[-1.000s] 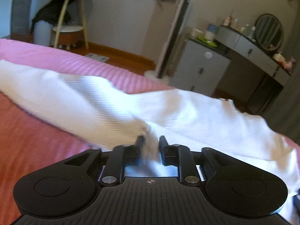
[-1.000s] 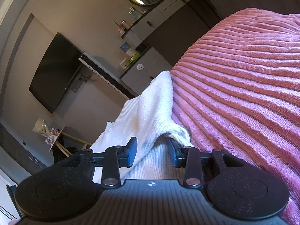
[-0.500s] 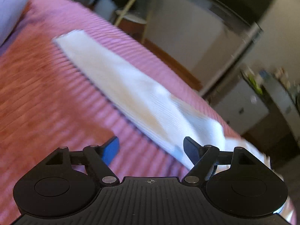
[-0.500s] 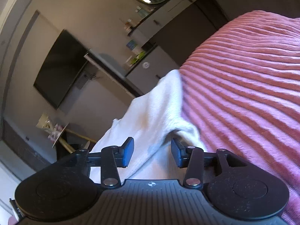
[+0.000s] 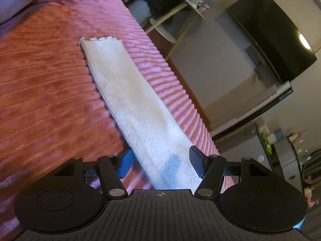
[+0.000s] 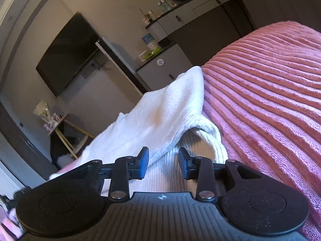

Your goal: Fold small clothes

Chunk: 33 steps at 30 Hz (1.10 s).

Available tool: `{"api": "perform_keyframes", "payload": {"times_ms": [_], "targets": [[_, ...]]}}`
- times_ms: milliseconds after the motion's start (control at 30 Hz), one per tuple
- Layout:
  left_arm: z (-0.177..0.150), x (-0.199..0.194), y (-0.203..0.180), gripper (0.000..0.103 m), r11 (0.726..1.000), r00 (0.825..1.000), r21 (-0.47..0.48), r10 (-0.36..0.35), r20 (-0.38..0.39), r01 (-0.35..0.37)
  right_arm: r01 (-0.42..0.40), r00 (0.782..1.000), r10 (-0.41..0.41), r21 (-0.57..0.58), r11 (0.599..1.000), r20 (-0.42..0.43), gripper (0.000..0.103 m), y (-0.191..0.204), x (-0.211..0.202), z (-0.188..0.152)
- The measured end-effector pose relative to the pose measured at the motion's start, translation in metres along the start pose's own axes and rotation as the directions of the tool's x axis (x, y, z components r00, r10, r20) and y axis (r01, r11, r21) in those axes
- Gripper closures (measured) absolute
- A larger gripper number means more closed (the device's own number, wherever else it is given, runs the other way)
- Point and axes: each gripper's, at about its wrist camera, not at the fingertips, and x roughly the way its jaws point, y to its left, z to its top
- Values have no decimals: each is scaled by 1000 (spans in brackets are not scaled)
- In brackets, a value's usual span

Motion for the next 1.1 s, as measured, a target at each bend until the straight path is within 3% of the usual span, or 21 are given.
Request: {"api": "perform_keyframes", "payload": {"times_ms": [233,367,467,500,567,633,733,833,933,1000,1033,1100], "targets": [[-1,-1,-15,40,996,998,73,56,5,-56,3,1000,-3,-8,1000,5,70,1,-1,-1],[-9,-6,-27,34,991,998,125,56,-12,-54,-57,998,53,97,994,39,62,-10,-2,4],[-20,-8,-37,30,978,997,195,75,-23,-70,-92,991,71,192,977,115,59,-24,-3,10],[-22,-8,-39,29,976,996,205,84,-22,-77,-97,989,67,238,966,134,60,-32,-4,11],[-24,-7,-42,29,975,995,201,97,-16,-91,-83,990,47,288,954,130,84,-42,-5,11],[-22,-8,-41,29,983,996,161,92,-9,-89,-33,993,-4,301,953,122,95,-47,-7,11],[-18,-9,-34,29,993,997,86,79,10,-79,-24,989,-25,332,943,143,96,-53,-11,10],[-13,-6,-30,29,992,995,89,91,30,-93,-13,989,-38,345,939,142,96,-57,-11,9],[-8,0,-27,33,992,995,78,93,36,-95,-9,991,-35,319,948,131,95,-54,-9,10],[-5,2,-25,40,994,995,64,85,44,-87,-10,993,-25,304,952,111,91,-50,-8,12],[-3,4,-24,45,995,995,58,84,45,-87,-21,996,-9,311,950,94,83,-49,-9,13],[0,8,-22,64,994,995,57,86,40,-89,-45,997,21,322,946,79,74,-44,-13,18]]}}
